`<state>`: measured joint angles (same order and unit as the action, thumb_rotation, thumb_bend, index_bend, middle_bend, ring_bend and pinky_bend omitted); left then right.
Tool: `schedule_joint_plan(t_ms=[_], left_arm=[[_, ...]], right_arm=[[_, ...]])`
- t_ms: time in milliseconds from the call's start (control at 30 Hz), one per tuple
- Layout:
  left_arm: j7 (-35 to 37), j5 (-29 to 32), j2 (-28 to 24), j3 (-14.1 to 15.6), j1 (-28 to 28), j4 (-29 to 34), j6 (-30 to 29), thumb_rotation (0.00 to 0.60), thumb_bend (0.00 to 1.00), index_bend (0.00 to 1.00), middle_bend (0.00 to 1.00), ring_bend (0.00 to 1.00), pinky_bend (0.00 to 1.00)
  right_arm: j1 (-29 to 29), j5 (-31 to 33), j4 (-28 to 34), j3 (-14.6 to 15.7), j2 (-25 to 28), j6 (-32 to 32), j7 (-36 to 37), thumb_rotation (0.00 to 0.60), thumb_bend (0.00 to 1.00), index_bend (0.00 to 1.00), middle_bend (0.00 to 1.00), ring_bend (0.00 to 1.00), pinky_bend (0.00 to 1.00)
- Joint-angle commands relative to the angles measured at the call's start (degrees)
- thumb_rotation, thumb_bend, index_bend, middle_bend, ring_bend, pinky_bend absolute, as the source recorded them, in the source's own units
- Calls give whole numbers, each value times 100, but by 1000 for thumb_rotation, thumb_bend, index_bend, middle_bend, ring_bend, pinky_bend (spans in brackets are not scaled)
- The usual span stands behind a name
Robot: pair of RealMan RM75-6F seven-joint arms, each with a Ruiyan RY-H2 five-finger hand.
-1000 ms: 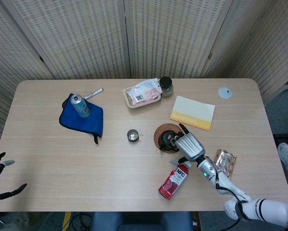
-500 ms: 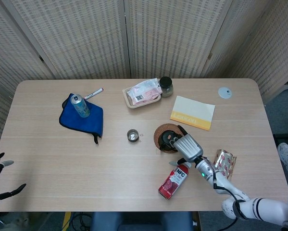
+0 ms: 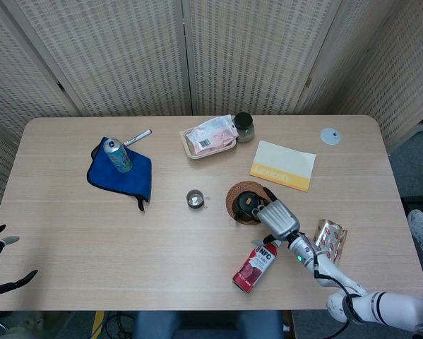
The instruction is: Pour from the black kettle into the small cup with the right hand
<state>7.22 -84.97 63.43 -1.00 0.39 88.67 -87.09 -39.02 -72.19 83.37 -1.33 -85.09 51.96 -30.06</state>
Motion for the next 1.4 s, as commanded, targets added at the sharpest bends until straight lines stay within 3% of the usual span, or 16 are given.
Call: schedule_joint_plan(t_ms=[33, 767, 1400], left_arm=[[1, 0, 1, 1, 2, 0, 0, 346, 0, 264, 84, 140, 94], [-7, 32, -7, 6, 47, 6, -22, 342, 0, 264, 84, 140, 94], [0, 59, 12, -6, 41, -41, 13, 345, 0, 264, 84, 140, 94]], right_arm=[[2, 27, -8, 4, -2, -21, -5, 252, 0, 457, 464, 346, 0], [-9, 389, 16, 65, 0, -202, -256, 265, 0, 477, 490, 362, 0], [-264, 742, -11, -238, -105, -463, -37, 321, 0, 685, 772, 686, 0]])
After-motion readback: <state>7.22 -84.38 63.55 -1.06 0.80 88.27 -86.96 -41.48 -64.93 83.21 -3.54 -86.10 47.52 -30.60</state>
